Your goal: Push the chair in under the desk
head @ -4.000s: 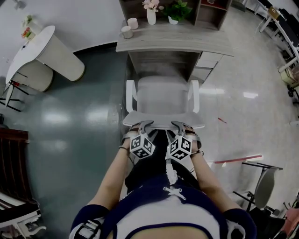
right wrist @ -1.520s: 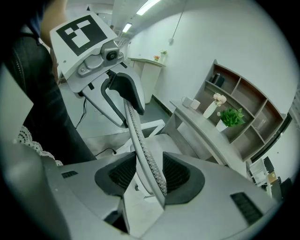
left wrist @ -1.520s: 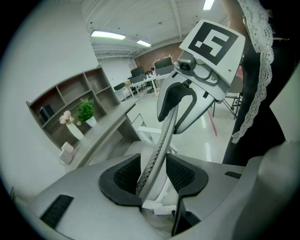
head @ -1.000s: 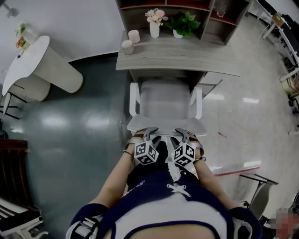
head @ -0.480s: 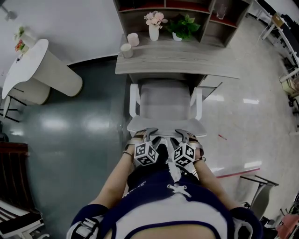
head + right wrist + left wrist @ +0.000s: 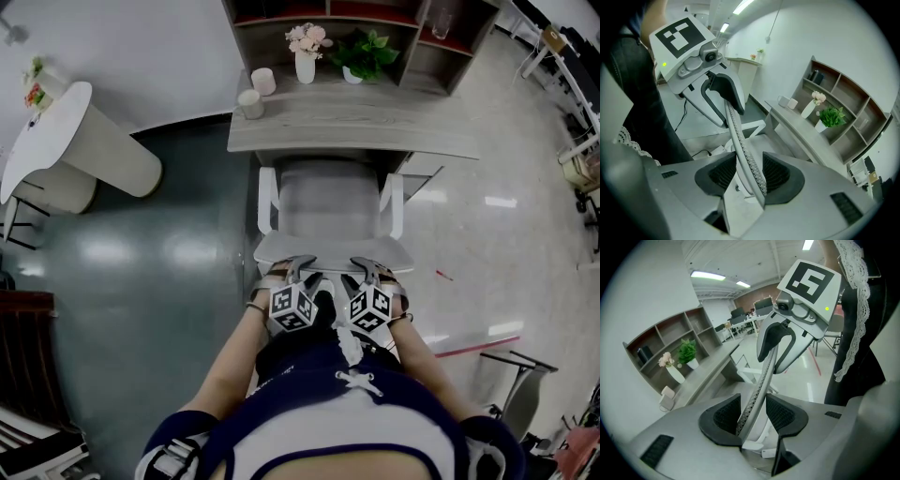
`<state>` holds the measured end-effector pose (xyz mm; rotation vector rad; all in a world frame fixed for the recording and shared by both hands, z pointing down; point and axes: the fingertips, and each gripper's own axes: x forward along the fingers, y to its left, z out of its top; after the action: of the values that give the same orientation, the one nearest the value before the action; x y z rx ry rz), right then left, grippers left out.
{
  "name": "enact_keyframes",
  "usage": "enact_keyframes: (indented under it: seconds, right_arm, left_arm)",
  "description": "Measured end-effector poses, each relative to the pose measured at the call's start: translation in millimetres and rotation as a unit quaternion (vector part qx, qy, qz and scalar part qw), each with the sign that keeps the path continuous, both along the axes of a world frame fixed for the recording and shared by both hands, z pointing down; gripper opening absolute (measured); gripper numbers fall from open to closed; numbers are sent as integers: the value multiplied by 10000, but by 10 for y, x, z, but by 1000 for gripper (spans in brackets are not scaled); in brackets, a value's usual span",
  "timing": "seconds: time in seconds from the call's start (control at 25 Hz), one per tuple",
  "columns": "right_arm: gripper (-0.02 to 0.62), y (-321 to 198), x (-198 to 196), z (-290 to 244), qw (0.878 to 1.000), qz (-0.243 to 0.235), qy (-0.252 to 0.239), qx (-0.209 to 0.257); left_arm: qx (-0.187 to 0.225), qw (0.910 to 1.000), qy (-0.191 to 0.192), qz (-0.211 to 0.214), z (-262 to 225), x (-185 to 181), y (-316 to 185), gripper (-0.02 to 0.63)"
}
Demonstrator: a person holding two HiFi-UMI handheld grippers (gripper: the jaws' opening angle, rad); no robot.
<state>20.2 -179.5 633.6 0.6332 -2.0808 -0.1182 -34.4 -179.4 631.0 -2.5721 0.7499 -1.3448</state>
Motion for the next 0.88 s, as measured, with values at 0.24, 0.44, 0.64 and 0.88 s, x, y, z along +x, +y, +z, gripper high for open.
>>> enact_keyframes:
  seconds: [0.24, 0.44, 0.64, 0.88]
  right_arm:
    - [158, -101, 6, 5, 10000, -1, 3, 37]
    - [158, -186, -5, 4, 10000, -8, 4, -15]
    - [158, -268, -12, -13, 10000, -15, -20, 20]
    - [158, -307, 5, -17, 10000, -63, -10, 69]
  left_arm:
    - [51, 10000, 11, 24, 5, 7, -100, 175]
    - [52, 10000, 16, 20, 1, -2, -187, 175]
    - [35, 10000, 1, 19, -3, -6, -270, 175]
    - [61, 10000, 20, 11, -16, 11, -307, 175]
